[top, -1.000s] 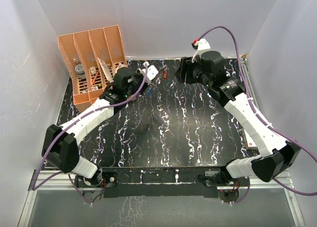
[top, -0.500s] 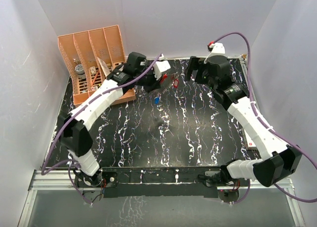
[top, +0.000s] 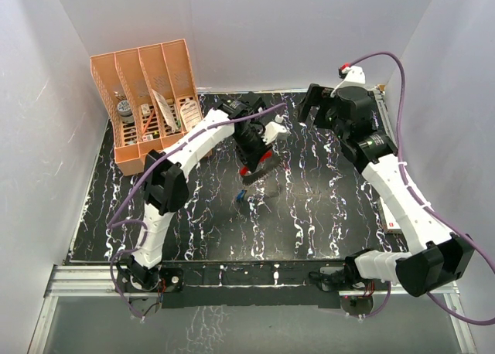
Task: Put the keys on the keyring
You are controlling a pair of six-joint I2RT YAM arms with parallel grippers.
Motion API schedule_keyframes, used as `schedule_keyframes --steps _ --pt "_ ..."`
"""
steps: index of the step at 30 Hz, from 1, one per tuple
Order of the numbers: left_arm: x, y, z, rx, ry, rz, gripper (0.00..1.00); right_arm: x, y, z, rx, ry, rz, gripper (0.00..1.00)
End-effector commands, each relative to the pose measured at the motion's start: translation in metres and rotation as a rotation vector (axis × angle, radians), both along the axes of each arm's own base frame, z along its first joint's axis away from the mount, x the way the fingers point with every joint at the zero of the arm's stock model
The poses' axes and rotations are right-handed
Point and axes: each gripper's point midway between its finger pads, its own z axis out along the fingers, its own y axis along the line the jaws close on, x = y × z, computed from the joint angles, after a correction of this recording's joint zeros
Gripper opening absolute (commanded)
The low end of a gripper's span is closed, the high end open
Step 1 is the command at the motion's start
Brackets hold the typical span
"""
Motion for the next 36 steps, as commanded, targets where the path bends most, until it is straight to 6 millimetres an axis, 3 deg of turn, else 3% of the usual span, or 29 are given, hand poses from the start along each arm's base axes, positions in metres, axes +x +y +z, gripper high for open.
schedule_keyframes --steps 1,13,27,36 --pt "-0.023 0.009 0.021 0.014 0.064 0.0 0.0 -0.004 -0.009 0.04 0.053 -0.127 -0.009 0.94" --pt "-0.041 -0.004 -0.023 -0.04 0.199 -0.056 0.0 -0.011 -0.011 0.063 0.065 -0.206 0.006 0.94" --pt "-0.044 -0.004 -0.063 0.0 0.292 -0.086 0.0 -0.009 -0.003 0.056 0.063 -0.195 0.049 0.94" --pt "-0.03 -0.001 -0.079 0.026 0.262 -0.036 0.0 -0.011 -0.003 0.05 0.059 -0.187 0.054 0.94"
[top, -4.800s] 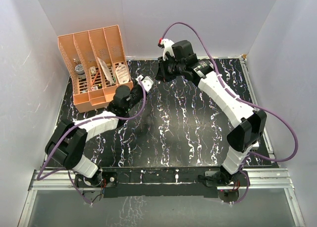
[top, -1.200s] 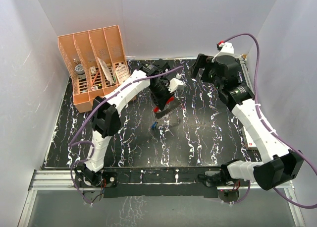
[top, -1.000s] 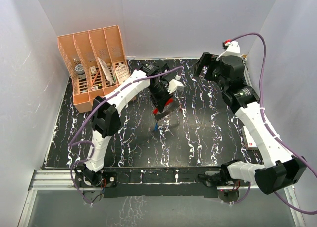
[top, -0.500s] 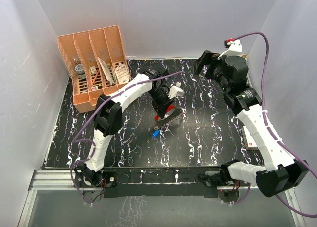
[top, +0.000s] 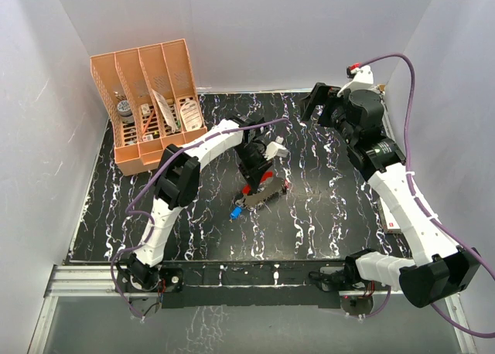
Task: Put the keys on the keyring
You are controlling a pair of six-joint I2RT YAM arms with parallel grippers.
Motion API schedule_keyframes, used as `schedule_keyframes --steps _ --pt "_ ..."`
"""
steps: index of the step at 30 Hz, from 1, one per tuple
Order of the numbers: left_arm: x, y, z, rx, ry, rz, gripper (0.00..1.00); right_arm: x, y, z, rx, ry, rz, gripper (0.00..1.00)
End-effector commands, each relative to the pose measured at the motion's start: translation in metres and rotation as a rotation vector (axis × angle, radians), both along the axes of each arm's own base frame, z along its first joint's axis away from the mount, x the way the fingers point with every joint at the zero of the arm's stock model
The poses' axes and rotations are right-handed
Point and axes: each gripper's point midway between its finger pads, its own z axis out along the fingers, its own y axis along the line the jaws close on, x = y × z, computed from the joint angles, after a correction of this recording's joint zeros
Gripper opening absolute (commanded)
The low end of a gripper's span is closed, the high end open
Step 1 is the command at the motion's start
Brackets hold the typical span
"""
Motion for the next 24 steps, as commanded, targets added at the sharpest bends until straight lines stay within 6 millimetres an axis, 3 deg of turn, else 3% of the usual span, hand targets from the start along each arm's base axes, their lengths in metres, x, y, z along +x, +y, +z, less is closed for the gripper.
schedule_keyframes --steps 1,17,24 --pt "0.011 0.007 -0.002 0.023 -0.042 0.023 0.0 -0.001 -0.001 0.017 0.01 -0.068 0.007 0.94" --pt "0.037 0.032 0.001 0.048 -0.116 0.143 0.0 0.001 0.004 0.015 0.019 -0.063 0.028 0.94" --pt "0.041 0.026 0.038 -0.011 -0.16 0.161 0.0 0.001 0.003 0.014 0.013 -0.06 0.026 0.94"
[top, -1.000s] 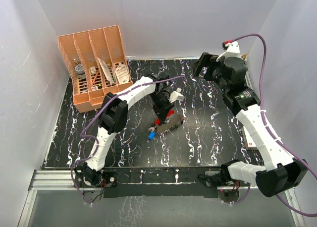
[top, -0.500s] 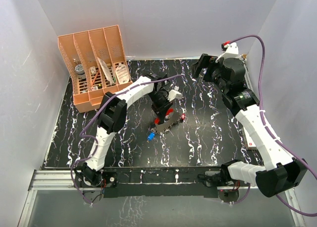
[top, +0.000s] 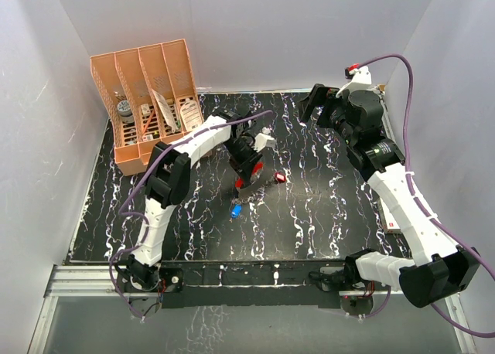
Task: Put the keys on the keyring
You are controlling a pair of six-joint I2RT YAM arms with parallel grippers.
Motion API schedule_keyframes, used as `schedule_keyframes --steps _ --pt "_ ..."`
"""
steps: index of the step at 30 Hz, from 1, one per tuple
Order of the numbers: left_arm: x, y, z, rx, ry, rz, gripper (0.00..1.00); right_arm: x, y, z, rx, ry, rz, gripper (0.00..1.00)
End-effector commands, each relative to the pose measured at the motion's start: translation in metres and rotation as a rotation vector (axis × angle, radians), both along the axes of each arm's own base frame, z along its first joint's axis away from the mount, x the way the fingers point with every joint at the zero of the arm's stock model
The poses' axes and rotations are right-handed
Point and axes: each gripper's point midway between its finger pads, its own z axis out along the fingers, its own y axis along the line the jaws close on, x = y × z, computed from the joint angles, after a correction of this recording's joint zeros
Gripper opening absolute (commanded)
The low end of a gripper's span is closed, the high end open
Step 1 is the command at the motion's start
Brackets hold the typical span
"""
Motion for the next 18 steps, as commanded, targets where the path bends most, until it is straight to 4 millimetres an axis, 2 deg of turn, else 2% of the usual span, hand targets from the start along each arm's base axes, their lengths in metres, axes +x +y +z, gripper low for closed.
schedule_keyframes --steps 1,6,10,11,15,17,18 --pt "0.018 0.002 0.042 -0.03 -0.149 0.001 0.0 0.002 -0.001 0.019 0.012 -0.068 -0.001 0.94" --pt "0.018 0.008 0.063 0.029 -0.159 -0.004 0.0 0.002 -0.002 0.022 0.013 -0.075 -0.007 0.94" --pt "0.021 0.013 0.074 0.087 -0.155 -0.02 0.0 0.001 -0.003 0.035 0.024 -0.105 -0.011 0.94" --pt "0.025 0.013 0.081 0.097 -0.183 -0.009 0.0 0.001 -0.004 0.04 0.026 -0.115 -0.016 0.94" --pt "0.051 0.005 0.129 0.029 -0.368 0.092 0.0 -0.001 -0.009 0.056 0.035 -0.15 -0.035 0.94" --pt "0.064 0.005 0.14 0.028 -0.438 0.141 0.0 -0.002 -0.009 0.06 0.038 -0.158 -0.037 0.94" --pt "0.068 0.009 0.138 0.052 -0.451 0.16 0.0 -0.004 -0.01 0.062 0.039 -0.164 -0.038 0.94"
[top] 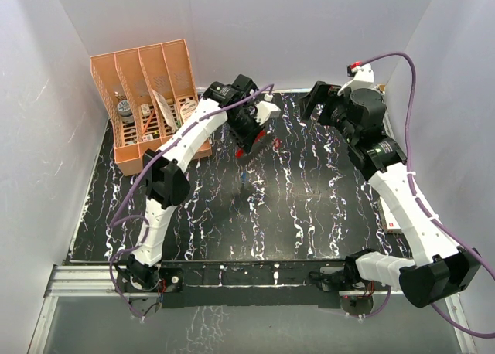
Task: Put the keys on the keyring
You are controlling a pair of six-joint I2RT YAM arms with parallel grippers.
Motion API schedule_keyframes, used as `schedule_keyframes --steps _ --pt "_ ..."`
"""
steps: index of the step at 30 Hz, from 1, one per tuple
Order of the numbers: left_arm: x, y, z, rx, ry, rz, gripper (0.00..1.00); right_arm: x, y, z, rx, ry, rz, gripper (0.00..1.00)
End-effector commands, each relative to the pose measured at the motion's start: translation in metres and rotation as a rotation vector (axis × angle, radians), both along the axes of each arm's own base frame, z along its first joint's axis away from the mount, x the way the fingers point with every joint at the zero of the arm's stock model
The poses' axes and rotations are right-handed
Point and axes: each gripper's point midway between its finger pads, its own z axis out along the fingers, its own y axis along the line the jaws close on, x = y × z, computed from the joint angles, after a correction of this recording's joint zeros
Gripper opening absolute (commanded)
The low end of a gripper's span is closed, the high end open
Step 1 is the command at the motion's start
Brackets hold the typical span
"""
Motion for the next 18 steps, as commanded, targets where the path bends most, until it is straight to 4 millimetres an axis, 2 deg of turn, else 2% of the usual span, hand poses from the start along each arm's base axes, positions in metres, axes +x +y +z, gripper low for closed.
schedule_keyframes --steps 1,2,5,9,11,15,16,18 --pt "0.008 0.01 0.04 0.0 -0.112 0.102 0.0 -0.005 -0.008 0.055 0.036 -0.148 -0.028 0.94" --pt "-0.001 0.002 0.037 -0.036 -0.061 0.064 0.0 -0.006 -0.009 0.056 0.035 -0.151 -0.028 0.94" --pt "-0.032 -0.026 0.046 -0.213 0.061 -0.076 0.0 -0.008 -0.012 0.057 0.032 -0.155 -0.037 0.95" --pt "-0.058 -0.039 0.065 -0.338 0.101 -0.186 0.0 -0.011 -0.015 0.06 0.028 -0.162 -0.044 0.95" --pt "-0.056 -0.038 0.067 -0.333 0.081 -0.163 0.0 -0.01 -0.016 0.06 0.028 -0.162 -0.049 0.95" --pt "-0.023 -0.006 0.031 -0.129 0.06 0.034 0.0 -0.01 -0.014 0.06 0.038 -0.159 -0.039 0.95" --pt "-0.021 0.001 0.022 -0.073 0.069 0.052 0.0 -0.01 -0.014 0.059 0.036 -0.158 -0.039 0.95" --pt "-0.027 0.001 0.012 -0.061 0.119 0.035 0.0 -0.011 -0.014 0.058 0.038 -0.157 -0.04 0.95"
